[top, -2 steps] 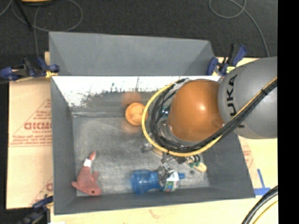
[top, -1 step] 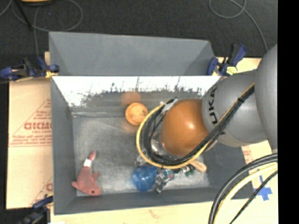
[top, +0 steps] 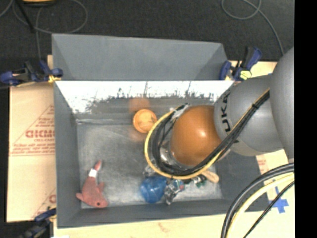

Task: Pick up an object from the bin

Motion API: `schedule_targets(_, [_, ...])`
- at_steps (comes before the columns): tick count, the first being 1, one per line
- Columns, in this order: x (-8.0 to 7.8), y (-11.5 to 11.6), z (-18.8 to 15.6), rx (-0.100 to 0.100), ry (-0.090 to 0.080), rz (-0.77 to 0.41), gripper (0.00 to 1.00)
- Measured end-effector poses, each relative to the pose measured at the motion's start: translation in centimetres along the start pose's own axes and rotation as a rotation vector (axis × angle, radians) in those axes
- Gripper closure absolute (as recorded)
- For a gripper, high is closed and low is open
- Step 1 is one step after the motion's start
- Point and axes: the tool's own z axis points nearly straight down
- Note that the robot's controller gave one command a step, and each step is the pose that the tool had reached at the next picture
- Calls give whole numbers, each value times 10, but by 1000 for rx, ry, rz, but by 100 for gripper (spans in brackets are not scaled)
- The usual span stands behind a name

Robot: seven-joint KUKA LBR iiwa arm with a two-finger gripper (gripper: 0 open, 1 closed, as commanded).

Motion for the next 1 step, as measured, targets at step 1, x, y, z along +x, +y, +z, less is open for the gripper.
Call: schedule_targets(1, [5,2,-28,-1,4,-23,100])
